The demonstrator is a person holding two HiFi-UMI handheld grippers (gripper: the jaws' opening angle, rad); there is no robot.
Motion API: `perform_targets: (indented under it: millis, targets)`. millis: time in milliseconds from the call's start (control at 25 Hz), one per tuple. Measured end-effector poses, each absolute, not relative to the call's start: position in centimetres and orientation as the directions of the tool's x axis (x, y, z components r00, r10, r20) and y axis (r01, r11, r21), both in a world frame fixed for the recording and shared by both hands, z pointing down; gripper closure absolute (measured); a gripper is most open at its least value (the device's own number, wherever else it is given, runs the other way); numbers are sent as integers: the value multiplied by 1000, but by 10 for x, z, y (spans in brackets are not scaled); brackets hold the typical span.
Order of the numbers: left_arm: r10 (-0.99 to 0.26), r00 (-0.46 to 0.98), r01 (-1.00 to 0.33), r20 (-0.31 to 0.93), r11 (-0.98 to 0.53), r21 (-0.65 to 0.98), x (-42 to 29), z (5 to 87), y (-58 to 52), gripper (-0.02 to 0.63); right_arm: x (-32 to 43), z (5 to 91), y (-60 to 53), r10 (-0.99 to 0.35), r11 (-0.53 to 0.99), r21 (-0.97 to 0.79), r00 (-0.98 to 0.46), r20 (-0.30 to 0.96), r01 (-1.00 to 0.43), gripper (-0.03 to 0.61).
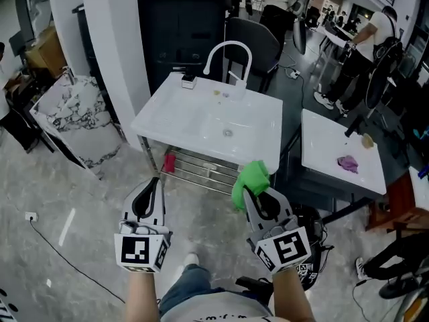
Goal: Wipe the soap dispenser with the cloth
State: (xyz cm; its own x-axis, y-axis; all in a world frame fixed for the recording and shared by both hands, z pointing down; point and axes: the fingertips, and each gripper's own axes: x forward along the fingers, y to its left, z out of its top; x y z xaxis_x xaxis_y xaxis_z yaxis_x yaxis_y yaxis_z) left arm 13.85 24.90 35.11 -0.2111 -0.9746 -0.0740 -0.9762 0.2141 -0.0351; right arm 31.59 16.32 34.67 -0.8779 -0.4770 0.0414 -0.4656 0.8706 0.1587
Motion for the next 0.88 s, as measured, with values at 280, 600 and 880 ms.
perform_targets:
  millis: [280,600,880]
  targets:
    - [-983,-175,-984,-59,176,-18,63,358,212,598,234,342,130,-506,854,163,-862,38,-494,531]
    - [-985,-165,-986,-54,166,-8,25,362,189,598,198,356,99,-514,855,119,-856,63,-505,531]
    - [-982,-179,-984,-51,179,8,-9,363,162,598,161,362,61,-505,861,96,-861,59,-499,531]
